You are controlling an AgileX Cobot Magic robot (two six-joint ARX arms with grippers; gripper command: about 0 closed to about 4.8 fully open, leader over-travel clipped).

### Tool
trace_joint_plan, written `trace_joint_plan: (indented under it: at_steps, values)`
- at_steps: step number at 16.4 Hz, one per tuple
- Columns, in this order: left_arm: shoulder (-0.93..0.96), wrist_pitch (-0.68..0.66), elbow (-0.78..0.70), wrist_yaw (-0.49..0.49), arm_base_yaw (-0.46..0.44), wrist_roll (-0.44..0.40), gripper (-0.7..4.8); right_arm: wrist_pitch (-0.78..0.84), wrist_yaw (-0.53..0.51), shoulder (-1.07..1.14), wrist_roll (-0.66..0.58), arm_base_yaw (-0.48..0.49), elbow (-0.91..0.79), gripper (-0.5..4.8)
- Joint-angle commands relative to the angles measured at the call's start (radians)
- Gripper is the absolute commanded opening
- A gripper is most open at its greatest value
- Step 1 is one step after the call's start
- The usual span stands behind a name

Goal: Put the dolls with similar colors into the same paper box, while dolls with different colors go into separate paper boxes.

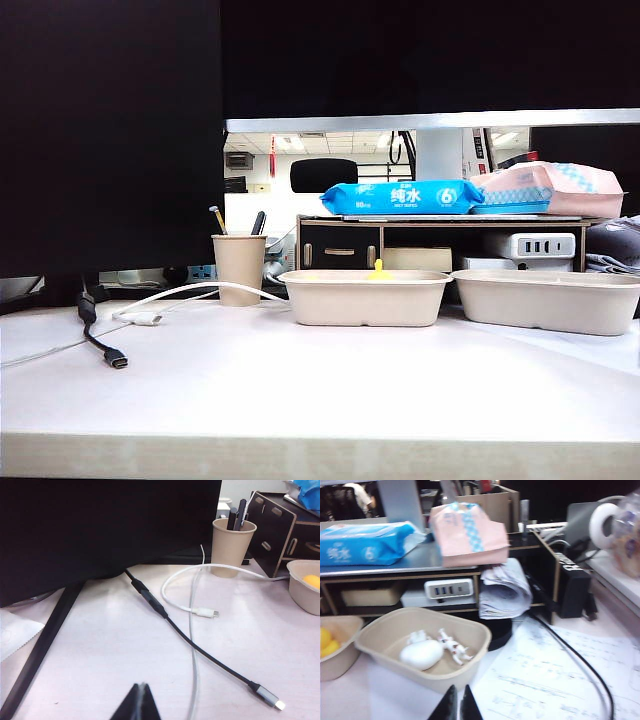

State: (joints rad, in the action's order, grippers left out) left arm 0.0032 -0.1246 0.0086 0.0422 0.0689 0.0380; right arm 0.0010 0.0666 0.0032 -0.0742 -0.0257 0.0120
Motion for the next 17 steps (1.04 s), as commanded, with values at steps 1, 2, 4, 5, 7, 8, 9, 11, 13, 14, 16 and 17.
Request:
trace_joint_plan:
  at_steps: [1, 2, 4, 5, 7, 8, 9, 11, 13, 14, 16, 17]
  values:
    - [0.000, 0.006, 0.001, 0.004, -0.001, -0.003, -0.05, 0.008, -0.002, 0.000, 0.019, -0.022, -0.004, 0.24]
    - [0.000, 0.006, 0.001, 0.004, -0.001, -0.003, -0.05, 0.003, -0.002, 0.000, 0.020, -0.031, -0.004, 0.24]
    - [0.000, 0.006, 0.001, 0.004, -0.002, -0.003, -0.05, 0.005, -0.002, 0.000, 0.019, -0.035, -0.004, 0.24]
    - [0.000, 0.006, 0.001, 0.004, -0.002, -0.003, -0.05, 0.002, -0.002, 0.000, 0.019, -0.035, -0.004, 0.24]
    - [0.000, 0.006, 0.001, 0.004, -0.002, -0.003, -0.05, 0.003, -0.002, 0.000, 0.019, -0.035, -0.003, 0.24]
    - [0.000, 0.006, 0.001, 0.004, -0.002, -0.003, -0.05, 0.003, -0.002, 0.000, 0.019, -0.035, -0.003, 0.24]
    - [0.000, 0.006, 0.001, 0.004, -0.001, -0.003, -0.05, 0.003, -0.002, 0.000, 0.019, -0.034, -0.003, 0.24]
    - [0.000, 0.006, 0.001, 0.004, -0.002, -0.003, -0.05, 0.003, -0.002, 0.000, 0.019, -0.034, -0.003, 0.24]
    - [0.000, 0.006, 0.001, 0.004, -0.002, -0.003, -0.05, 0.003, -0.002, 0.000, 0.019, -0.034, -0.003, 0.24]
    - [0.000, 0.006, 0.001, 0.004, -0.001, -0.003, -0.05, 0.003, -0.002, 0.000, 0.019, -0.034, -0.003, 0.24]
    - [0.000, 0.006, 0.001, 0.004, -0.002, -0.003, -0.05, 0.003, -0.002, 0.000, 0.019, -0.034, -0.003, 0.24]
    - [0.000, 0.006, 0.001, 0.004, -0.002, -0.003, -0.05, 0.003, -0.002, 0.000, 0.019, -0.034, -0.003, 0.24]
